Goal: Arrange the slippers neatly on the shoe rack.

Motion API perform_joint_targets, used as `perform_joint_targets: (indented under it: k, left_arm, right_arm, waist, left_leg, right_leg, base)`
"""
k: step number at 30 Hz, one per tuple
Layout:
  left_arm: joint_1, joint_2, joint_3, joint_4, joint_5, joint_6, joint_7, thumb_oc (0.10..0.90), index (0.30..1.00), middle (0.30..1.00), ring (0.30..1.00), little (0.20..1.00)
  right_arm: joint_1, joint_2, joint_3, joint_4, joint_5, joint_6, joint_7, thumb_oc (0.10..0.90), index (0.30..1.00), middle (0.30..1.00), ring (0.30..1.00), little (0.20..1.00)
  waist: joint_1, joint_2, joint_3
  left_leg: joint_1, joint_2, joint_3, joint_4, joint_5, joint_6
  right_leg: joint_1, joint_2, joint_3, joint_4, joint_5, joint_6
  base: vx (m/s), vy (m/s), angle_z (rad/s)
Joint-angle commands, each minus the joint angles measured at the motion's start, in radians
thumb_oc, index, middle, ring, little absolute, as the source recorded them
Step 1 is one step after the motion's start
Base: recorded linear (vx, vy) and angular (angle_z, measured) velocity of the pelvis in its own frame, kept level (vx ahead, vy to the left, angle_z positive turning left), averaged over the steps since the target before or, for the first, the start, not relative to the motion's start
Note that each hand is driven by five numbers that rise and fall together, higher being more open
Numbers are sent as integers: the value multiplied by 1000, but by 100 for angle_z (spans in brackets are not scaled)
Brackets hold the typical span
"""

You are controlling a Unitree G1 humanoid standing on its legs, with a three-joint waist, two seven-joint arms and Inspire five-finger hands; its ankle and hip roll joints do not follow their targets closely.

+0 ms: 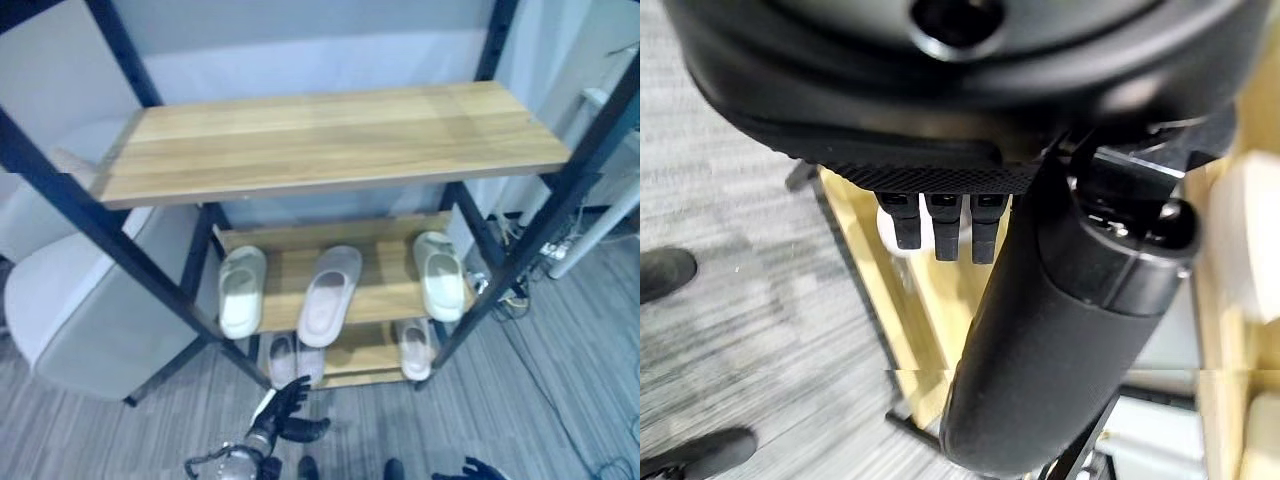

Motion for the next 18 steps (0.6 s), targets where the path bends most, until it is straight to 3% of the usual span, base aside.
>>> perform_joint_targets:
  k: [1,11,18]
  left_arm:
    - [-42,50,66,-160,-38,-83,-54,800,900,900,900,900]
    - [9,74,123,-385,-84,-103,-77,800,900,900,900,900]
    - [-64,104,154,-527,8,-156,-7,800,900,900,900,900]
  right_arm:
    - [-51,-36,-7,-24,-40,-27,1,800,900,900,900,900]
    - [-53,-49,10,-33,-64,-27,5,800,900,900,900,900]
    - [-33,-36,21,-36,-63,-32,7,800,900,900,900,900]
  waist:
    - [18,-30,31]
    - [29,-20,35]
    - [10,-21,26]
  left_leg:
    - [-84,-13,-65,45,33,-45]
    - [-83,1,-87,69,43,-60]
    - [-62,8,-81,61,39,-66]
  right_leg:
    - [76,-3,-8,17,-151,32]
    - [111,16,-31,13,-169,12]
    - [122,21,-31,10,-171,12]
  base:
    - [-18,-26,21]
    - [-6,-33,10]
    - [7,-5,0]
